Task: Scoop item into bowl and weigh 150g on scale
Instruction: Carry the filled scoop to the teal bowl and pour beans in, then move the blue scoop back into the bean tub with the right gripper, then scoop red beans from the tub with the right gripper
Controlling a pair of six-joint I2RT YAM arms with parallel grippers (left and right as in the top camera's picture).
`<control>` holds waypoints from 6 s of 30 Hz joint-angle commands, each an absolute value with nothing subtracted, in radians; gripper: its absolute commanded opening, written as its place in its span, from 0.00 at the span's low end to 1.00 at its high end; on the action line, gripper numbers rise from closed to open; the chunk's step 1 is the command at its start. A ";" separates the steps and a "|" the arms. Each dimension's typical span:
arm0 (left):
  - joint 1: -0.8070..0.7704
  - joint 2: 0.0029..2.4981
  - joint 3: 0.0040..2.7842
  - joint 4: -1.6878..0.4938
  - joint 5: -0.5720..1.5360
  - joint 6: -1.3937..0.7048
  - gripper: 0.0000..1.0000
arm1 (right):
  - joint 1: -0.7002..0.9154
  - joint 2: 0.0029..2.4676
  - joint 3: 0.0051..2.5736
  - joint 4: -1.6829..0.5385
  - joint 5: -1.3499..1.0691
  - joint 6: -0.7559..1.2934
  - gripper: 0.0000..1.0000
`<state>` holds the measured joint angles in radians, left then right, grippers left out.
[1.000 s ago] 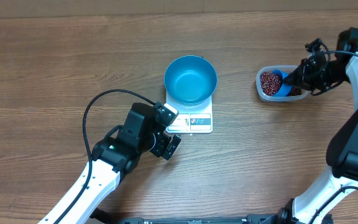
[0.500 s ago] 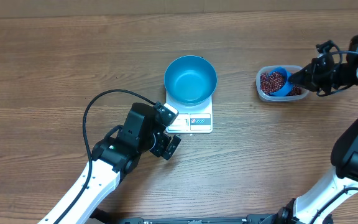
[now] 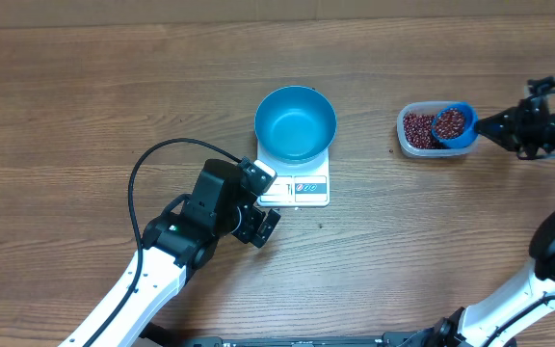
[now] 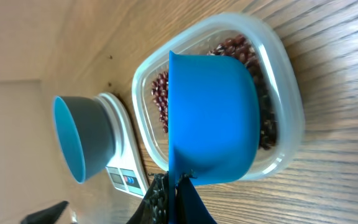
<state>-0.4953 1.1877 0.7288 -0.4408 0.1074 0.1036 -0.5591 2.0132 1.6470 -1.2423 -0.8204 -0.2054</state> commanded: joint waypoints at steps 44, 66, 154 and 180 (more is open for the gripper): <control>-0.491 1.191 0.730 -0.441 0.101 0.082 1.00 | 0.268 1.896 1.933 -1.215 -0.381 -0.022 0.04; -0.491 1.191 0.730 -0.441 0.101 0.082 1.00 | 0.686 1.896 1.933 -1.068 0.471 -0.087 0.04; -0.491 1.191 0.730 -0.441 0.101 0.082 1.00 | -0.237 1.861 1.475 -1.050 -0.559 -0.127 0.04; -0.491 1.191 0.730 -0.441 0.101 0.082 1.00 | -0.519 1.860 1.475 -1.116 -0.857 -0.167 0.04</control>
